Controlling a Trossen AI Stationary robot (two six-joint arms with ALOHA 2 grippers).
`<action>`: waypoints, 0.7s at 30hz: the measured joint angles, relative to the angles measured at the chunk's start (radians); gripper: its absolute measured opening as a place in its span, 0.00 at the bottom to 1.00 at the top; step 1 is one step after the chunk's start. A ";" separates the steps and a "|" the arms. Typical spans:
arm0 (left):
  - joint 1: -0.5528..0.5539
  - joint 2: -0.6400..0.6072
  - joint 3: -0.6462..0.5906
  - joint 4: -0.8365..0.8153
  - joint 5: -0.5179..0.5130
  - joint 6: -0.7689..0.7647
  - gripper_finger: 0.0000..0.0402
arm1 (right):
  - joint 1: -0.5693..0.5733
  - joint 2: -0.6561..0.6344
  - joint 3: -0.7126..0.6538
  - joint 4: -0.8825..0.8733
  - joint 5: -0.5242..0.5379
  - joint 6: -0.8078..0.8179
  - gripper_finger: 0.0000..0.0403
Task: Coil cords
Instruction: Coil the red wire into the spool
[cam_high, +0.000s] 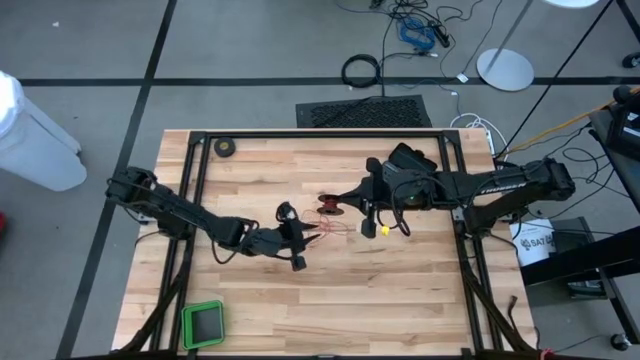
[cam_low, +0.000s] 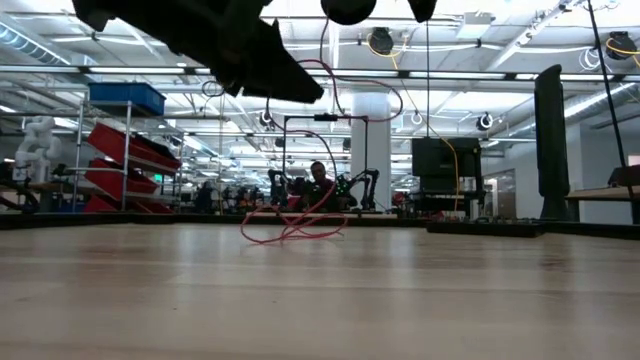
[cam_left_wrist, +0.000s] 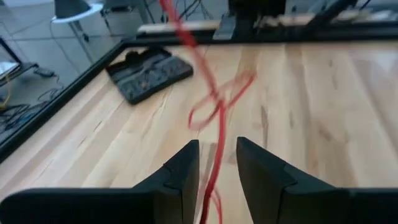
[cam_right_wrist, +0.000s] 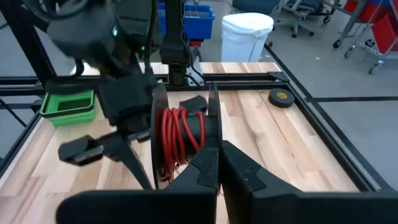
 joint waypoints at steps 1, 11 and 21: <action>-0.002 0.009 0.000 -0.001 -0.010 -0.002 0.28 | 0.000 -0.004 0.000 0.000 0.000 -0.004 0.00; -0.083 0.023 0.000 0.002 -0.169 -0.032 0.11 | 0.000 -0.012 0.000 -0.007 0.001 -0.032 0.00; -0.176 0.023 0.001 -0.162 -0.272 -0.155 0.01 | -0.009 -0.066 0.000 -0.042 0.053 -0.035 0.00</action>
